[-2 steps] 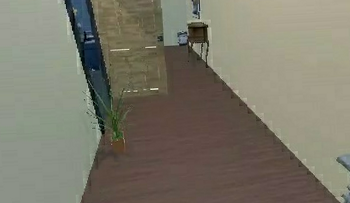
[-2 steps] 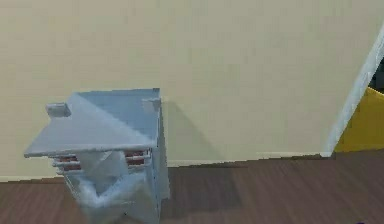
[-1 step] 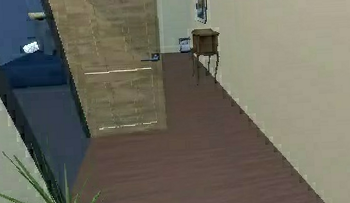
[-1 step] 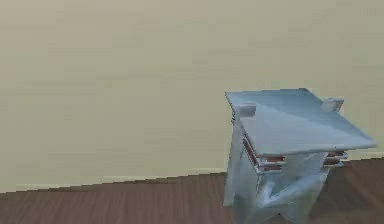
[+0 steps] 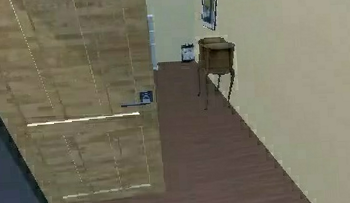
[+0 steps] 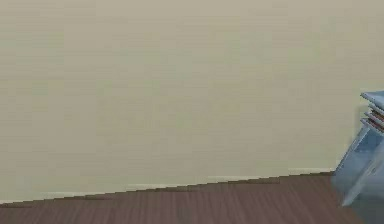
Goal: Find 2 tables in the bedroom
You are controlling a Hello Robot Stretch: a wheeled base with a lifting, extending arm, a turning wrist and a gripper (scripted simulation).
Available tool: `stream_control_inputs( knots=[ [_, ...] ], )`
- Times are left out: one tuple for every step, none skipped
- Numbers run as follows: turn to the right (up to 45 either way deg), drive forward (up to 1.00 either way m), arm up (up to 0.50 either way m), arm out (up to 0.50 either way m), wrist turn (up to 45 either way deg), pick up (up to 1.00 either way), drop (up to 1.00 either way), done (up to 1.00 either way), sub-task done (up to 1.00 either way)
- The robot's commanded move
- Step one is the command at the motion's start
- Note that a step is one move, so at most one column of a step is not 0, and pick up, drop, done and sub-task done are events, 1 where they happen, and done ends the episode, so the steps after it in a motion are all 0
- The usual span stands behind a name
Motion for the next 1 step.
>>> stream_control_inputs(
  knots=[
    [-45.0, 0.0, 0.0, 0.0, 0.0, 0.0, 0.0, 0.0, 0.0]
  ],
)
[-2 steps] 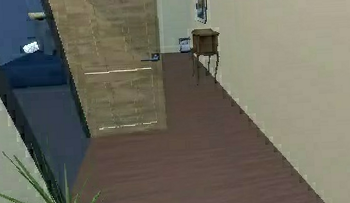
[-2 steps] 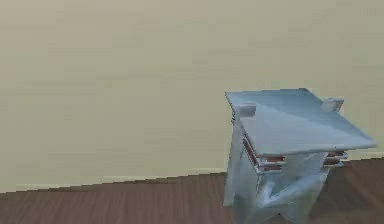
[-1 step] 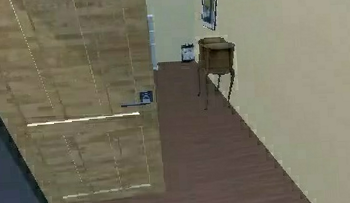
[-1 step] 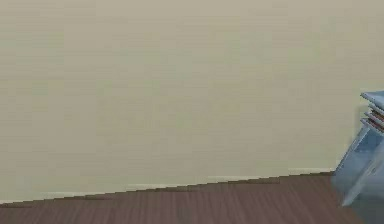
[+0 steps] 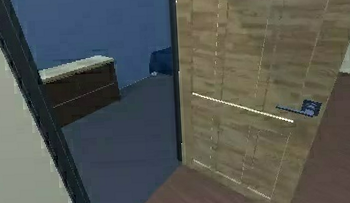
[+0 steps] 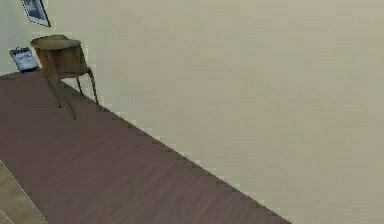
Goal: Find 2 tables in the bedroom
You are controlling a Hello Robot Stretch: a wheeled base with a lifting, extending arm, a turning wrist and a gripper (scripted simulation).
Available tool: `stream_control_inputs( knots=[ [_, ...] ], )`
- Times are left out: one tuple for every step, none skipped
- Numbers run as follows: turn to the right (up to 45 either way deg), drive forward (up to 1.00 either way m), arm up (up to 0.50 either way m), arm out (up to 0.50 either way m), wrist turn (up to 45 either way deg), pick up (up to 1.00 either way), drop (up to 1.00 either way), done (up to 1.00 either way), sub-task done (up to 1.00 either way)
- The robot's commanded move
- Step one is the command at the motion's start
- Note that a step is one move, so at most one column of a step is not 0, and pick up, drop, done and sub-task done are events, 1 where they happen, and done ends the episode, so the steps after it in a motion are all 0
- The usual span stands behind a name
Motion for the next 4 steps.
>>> stream_control_inputs(
  knots=[
    [0.0, 1.0, 0.0, 0.0, 0.0, 0.0, 0.0, 0.0, 0.0],
    [-42.0, 0.0, 0.0, 0.0, 0.0, 0.0, 0.0, 0.0, 0.0],
    [0.0, 0.3, 0.0, 0.0, 0.0, 0.0, 0.0, 0.0, 0.0],
    [-45.0, 0.0, 0.0, 0.0, 0.0, 0.0, 0.0, 0.0, 0.0]
  ],
)
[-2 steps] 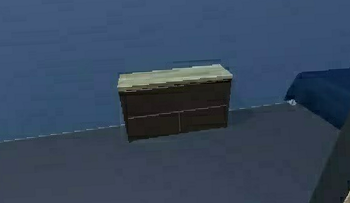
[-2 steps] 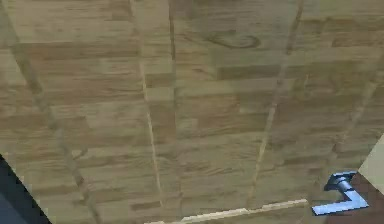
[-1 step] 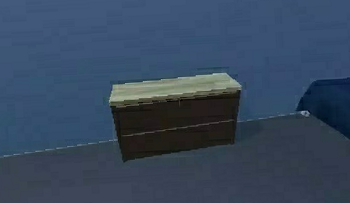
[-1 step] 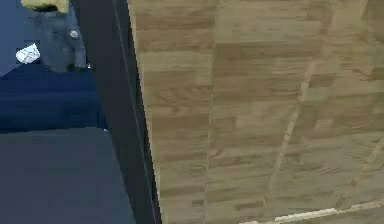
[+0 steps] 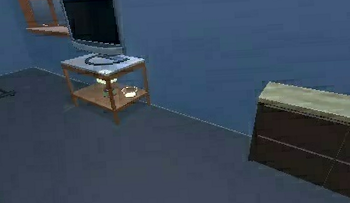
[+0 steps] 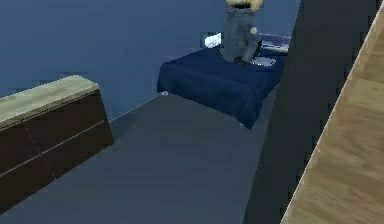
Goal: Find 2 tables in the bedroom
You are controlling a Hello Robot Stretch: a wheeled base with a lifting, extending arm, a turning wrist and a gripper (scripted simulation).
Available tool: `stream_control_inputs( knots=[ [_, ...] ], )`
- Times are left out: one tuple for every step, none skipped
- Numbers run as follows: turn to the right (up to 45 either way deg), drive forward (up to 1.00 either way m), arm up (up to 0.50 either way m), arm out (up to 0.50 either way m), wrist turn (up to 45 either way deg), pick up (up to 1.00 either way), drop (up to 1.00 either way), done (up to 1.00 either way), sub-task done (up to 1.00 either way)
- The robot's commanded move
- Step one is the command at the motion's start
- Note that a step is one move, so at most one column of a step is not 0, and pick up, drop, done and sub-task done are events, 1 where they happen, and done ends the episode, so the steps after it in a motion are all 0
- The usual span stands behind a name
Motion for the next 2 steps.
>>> stream_control_inputs(
  knots=[
    [-9.0, 0.0, 0.0, 0.0, 0.0, 0.0, 0.0, 0.0, 0.0],
    [0.0, 0.55, 0.0, 0.0, 0.0, 0.0, 0.0, 0.0, 0.0]
  ],
)
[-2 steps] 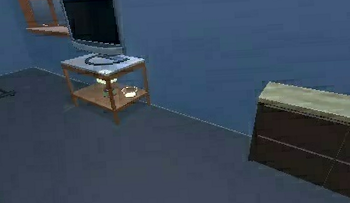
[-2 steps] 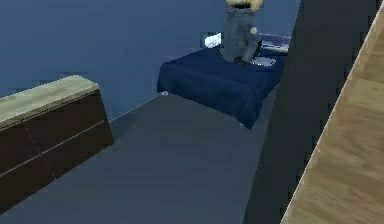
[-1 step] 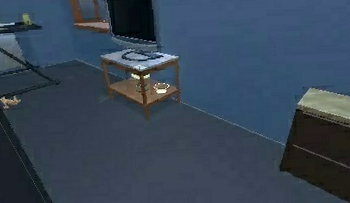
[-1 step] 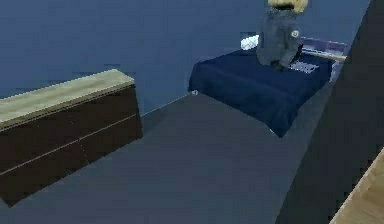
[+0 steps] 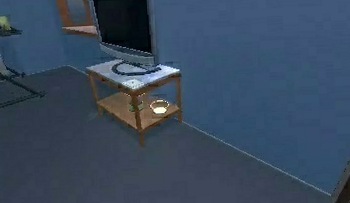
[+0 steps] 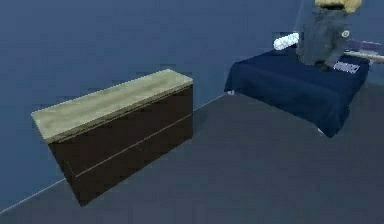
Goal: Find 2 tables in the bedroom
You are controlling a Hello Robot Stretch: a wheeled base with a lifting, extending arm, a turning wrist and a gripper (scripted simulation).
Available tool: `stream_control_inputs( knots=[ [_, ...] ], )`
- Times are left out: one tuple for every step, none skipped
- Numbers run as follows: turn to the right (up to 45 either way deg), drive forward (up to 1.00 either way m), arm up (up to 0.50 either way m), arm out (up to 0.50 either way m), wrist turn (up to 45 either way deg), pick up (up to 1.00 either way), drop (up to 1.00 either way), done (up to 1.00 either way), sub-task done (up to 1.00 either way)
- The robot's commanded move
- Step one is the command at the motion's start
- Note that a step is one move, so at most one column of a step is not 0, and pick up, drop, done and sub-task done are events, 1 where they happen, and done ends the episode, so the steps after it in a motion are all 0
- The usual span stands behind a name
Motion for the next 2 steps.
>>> stream_control_inputs(
  knots=[
    [-9.0, 0.0, 0.0, 0.0, 0.0, 0.0, 0.0, 0.0, 0.0],
    [0.0, 0.95, 0.0, 0.0, 0.0, 0.0, 0.0, 0.0, 0.0]
  ],
)
